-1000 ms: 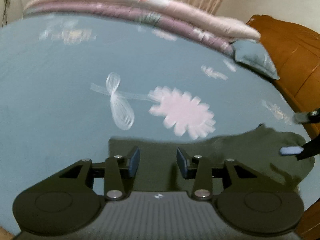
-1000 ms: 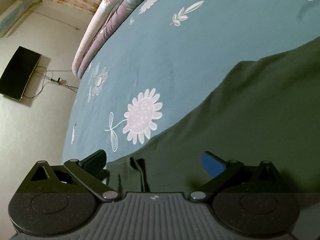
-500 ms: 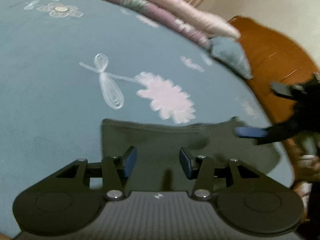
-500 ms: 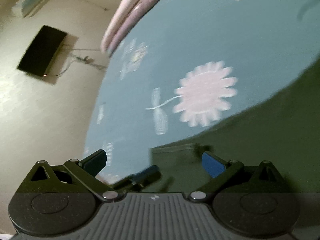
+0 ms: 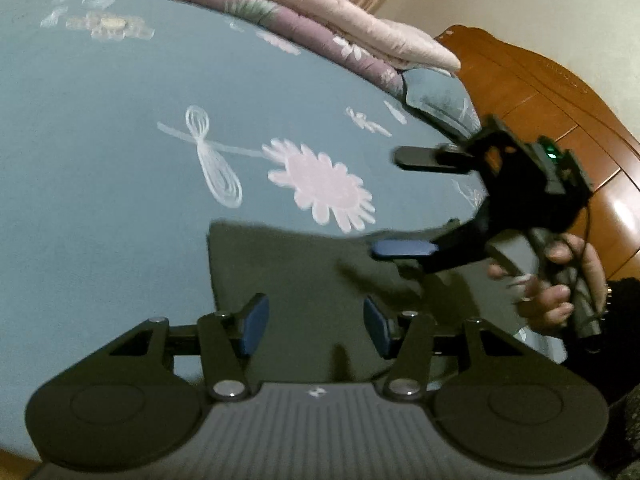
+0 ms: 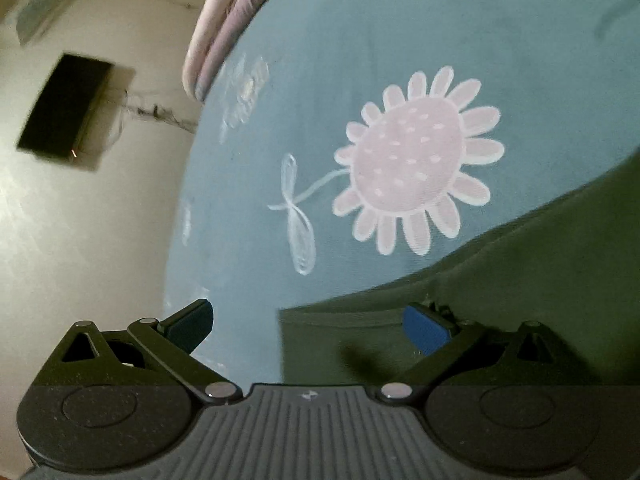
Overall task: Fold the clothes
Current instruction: 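Sweep both open grippers across the folded garment to flatten it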
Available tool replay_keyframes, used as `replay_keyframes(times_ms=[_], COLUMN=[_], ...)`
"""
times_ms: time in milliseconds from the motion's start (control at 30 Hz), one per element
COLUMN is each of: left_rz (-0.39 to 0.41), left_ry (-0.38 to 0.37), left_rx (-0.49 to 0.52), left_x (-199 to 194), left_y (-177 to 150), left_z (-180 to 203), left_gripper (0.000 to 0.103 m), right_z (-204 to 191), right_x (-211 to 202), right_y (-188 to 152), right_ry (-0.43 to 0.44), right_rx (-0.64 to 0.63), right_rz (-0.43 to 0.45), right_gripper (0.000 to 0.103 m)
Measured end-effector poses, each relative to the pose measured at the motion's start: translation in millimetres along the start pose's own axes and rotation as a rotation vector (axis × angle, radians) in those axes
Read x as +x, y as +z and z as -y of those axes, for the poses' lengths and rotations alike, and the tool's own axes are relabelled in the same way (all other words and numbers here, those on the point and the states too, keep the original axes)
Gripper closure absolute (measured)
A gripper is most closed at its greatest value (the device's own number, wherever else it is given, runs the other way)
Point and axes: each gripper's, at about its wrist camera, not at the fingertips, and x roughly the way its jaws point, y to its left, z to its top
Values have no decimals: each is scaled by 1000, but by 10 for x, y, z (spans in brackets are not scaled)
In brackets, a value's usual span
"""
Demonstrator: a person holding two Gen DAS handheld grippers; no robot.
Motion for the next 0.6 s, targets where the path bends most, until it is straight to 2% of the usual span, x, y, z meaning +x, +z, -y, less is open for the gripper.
replay_keyframes(times_ms=[67,200,333,400,500,600], left_rz=[11,-22,-53,-65,-63,-60], left_ry=[-7,24,22,27,58,129], left_rx=[19,45,44,48,63,98], left_x=[41,300,501,484,382,302], left_y=[94,234,249,293,347,377], left_z=[-8,-59,-137,-119,-101,-81], left_gripper=[49,47,46,46,44,37], right_z=[-129,-244,-39,119,68,-51], right_x=[-115,-186,-97,-47,-159,-231], right_y=[-23,-113,-276,-336,-367,-393], right_ry=[1,45,11,-26,-7,44], right_rx=[-47,-90,-50,-6,-12,-54], right_rz=[22,-21,-82,-103,-87,-94], right_gripper=[0,0,0,0,0,0])
